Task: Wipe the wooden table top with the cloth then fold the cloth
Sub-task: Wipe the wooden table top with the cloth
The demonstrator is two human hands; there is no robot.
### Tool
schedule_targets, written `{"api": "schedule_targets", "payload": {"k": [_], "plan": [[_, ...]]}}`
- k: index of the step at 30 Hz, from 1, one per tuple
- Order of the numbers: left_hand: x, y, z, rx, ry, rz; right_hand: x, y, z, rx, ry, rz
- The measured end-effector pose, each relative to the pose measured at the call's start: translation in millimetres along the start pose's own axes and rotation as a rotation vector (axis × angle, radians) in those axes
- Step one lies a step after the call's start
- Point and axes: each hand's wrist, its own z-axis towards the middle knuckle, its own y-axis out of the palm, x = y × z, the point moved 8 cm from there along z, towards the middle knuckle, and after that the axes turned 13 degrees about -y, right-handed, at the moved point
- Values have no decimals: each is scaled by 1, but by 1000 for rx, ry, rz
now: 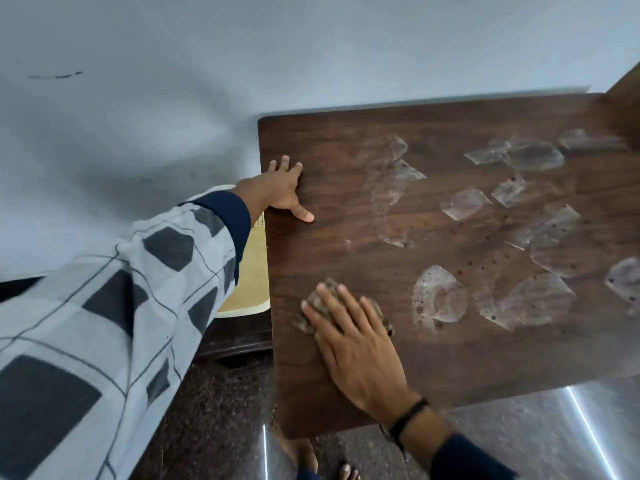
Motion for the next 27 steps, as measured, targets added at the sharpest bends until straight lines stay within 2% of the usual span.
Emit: {"api": "schedule_targets", "payload": {"k": [2,4,8,10,13,16,19,22,27], "plan": [[-1,0,1,2,6,-5,2,3,-10,-52,-85,2],[-1,1,1,3,12,-4,23,-2,8,-84,-91,-11],[0,1,-1,9,13,-4,62,-16,58,-60,132,40],[0,1,-1,5,6,-4,54,-14,54,-25,157,25],[0,0,-2,-7,9,-19,24,-5,20,-22,-13,-15],[1,2,-2,-12,7,-10,39,-4,21,-108,-124,-28],[2,2,-1,-18,2,7,71,-15,58,-117,22,-13],[1,2,-1,-18,2,18,67,-17,62,-45,159,36],[0,4,0,-11,4,7,-3,5,-21,-66,-88,6]]}}
